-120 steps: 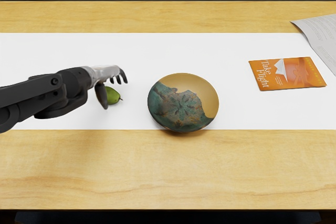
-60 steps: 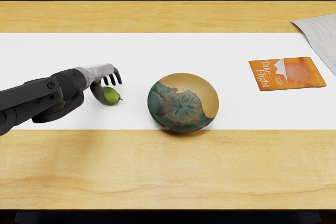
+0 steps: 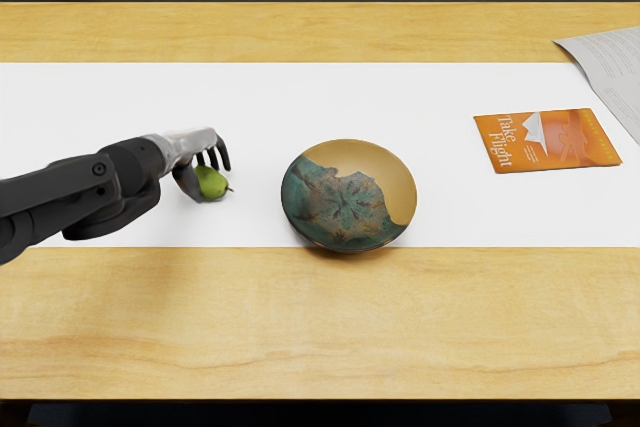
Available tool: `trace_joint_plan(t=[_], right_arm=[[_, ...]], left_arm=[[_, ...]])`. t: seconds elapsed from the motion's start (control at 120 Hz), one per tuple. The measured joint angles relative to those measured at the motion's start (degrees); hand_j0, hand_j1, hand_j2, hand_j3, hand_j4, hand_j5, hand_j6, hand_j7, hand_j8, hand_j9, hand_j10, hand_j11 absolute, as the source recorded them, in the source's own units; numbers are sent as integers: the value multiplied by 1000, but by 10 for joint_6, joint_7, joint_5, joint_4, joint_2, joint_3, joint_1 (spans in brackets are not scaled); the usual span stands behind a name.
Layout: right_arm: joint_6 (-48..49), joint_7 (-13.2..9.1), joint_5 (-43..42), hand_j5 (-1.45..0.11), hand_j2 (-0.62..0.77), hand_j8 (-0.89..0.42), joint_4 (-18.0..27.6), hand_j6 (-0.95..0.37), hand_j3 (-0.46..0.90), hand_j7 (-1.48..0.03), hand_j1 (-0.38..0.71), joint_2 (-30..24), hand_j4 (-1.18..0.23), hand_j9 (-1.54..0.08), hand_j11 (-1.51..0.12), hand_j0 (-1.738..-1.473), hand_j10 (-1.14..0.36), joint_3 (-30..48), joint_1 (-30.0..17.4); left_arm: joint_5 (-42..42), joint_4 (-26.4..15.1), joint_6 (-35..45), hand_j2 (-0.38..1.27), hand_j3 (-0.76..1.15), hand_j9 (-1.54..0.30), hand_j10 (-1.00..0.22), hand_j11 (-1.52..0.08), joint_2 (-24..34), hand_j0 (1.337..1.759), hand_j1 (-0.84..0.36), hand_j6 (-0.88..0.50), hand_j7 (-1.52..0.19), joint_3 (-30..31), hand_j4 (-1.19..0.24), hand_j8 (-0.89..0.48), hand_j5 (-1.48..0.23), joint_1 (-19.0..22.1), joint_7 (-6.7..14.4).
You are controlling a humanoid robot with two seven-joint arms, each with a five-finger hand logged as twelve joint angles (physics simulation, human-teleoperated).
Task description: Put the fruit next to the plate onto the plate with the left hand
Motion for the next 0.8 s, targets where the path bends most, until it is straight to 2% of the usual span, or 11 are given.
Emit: trace_joint_plan(t=[0.233, 0.35, 0.4, 0.408, 0.575, 0.8], right_arm=[[0, 0, 0, -20, -3, -15, 0, -15, 0, -20, -331, 0, -15, -20, -20, -1658, -15, 0, 0], [0, 0, 0, -20, -3, -15, 0, -15, 0, -20, -331, 0, -15, -20, -20, -1658, -15, 0, 0], [0, 0, 0, -20, -3, -15, 0, -15, 0, -20, -331, 0, -15, -20, -20, -1658, -15, 0, 0], [0, 0, 0, -20, -3, -15, 0, -15, 0, -20, -331, 0, -15, -20, -20, -1658, -15, 0, 0], [0, 0, 0, -20, -3, -15, 0, -15, 0, -20, -331, 0, -15, -20, -20, -1658, -15, 0, 0], [0, 0, 0, -20, -3, -15, 0, -15, 0, -20, -331, 0, -15, -20, -20, -1658, -15, 0, 0]], left_arm=[[5, 0, 1, 147, 0, -740, -558, -736, -3, 1652, -257, -515, -694, 7, -618, -497, -636, -1, 0], [7, 0, 2, 70, 0, -781, -570, -775, -3, 1646, -255, -492, -736, 11, -652, -440, -637, -1, 1], [7, 0, 3, 133, 0, -791, -579, -786, -3, 1647, -255, -493, -743, 11, -673, -442, -629, -1, 0], [7, 0, 3, 183, 0, -791, -582, -787, -3, 1648, -267, -494, -743, 11, -677, -445, -627, -1, 0], [1, 0, 0, 70, 0, -831, -605, -827, -3, 1647, -209, -500, -776, 13, -692, -465, -681, -1, 0], [-8, 0, -4, 232, 0, -878, -667, -888, -3, 1649, -190, -562, -831, 14, -703, -481, -784, -1, 0]])
